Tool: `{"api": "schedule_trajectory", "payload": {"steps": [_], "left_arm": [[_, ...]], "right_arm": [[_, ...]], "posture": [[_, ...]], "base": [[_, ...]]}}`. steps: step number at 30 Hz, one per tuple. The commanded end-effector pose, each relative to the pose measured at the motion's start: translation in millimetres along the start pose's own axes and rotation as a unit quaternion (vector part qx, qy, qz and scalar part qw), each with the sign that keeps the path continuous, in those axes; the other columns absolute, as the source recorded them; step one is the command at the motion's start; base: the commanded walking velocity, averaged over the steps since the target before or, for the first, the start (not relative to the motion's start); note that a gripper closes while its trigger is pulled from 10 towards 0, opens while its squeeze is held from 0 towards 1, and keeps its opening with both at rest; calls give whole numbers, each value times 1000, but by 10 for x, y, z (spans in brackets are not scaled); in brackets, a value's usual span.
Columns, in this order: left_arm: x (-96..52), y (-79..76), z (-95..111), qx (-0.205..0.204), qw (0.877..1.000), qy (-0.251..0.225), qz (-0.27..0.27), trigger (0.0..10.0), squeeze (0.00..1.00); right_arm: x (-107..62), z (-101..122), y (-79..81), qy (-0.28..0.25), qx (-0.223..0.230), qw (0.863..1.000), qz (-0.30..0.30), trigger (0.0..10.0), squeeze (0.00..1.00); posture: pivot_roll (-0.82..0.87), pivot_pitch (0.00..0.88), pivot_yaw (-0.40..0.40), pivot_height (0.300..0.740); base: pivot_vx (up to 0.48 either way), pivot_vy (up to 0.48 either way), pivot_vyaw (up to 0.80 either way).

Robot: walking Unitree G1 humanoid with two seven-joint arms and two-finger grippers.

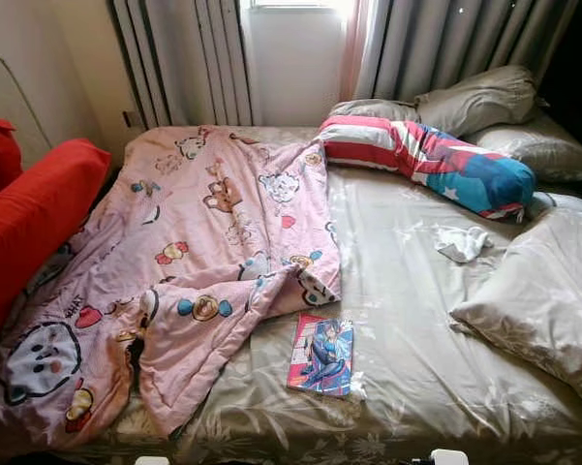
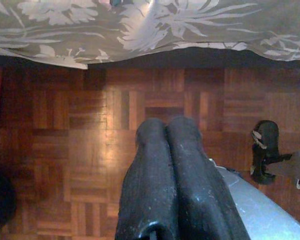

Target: Clean up the room

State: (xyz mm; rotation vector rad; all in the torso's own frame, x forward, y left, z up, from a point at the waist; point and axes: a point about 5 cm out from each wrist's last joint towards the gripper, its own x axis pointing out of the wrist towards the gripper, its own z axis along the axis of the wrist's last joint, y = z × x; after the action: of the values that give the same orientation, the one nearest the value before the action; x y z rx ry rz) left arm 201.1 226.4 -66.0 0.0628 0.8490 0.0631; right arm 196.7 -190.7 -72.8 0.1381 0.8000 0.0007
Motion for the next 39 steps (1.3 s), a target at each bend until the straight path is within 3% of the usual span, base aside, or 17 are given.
{"api": "schedule_trajectory", "payload": {"steps": [1, 19, 23, 39], "left_arm": [[-6, -2, -36, -8, 1000, 5, 3, 10000, 0], [-1, -24, -13, -27, 1000, -4, 6, 10000, 0], [2, 3, 13, -51, 999, -9, 15, 10000, 0], [-22, 81, -39, -61, 998, -8, 29, 10000, 0]], "right_arm": [[-18, -41, -37, 7, -3, 1000, -4, 10000, 0], [-12, -1, -52, 2, -5, 1000, -4, 10000, 0], [0, 42, -25, -9, -13, 1000, 6, 10000, 0], [57, 169, 105, -21, -34, 999, 32, 10000, 0]], "posture": [[-24, 156, -21, 740], [-16, 152, -26, 740], [-12, 152, -29, 740], [27, 146, -31, 740]], "base": [[0, 0, 0], [0, 0, 0], [0, 0, 0], [0, 0, 0]]}}
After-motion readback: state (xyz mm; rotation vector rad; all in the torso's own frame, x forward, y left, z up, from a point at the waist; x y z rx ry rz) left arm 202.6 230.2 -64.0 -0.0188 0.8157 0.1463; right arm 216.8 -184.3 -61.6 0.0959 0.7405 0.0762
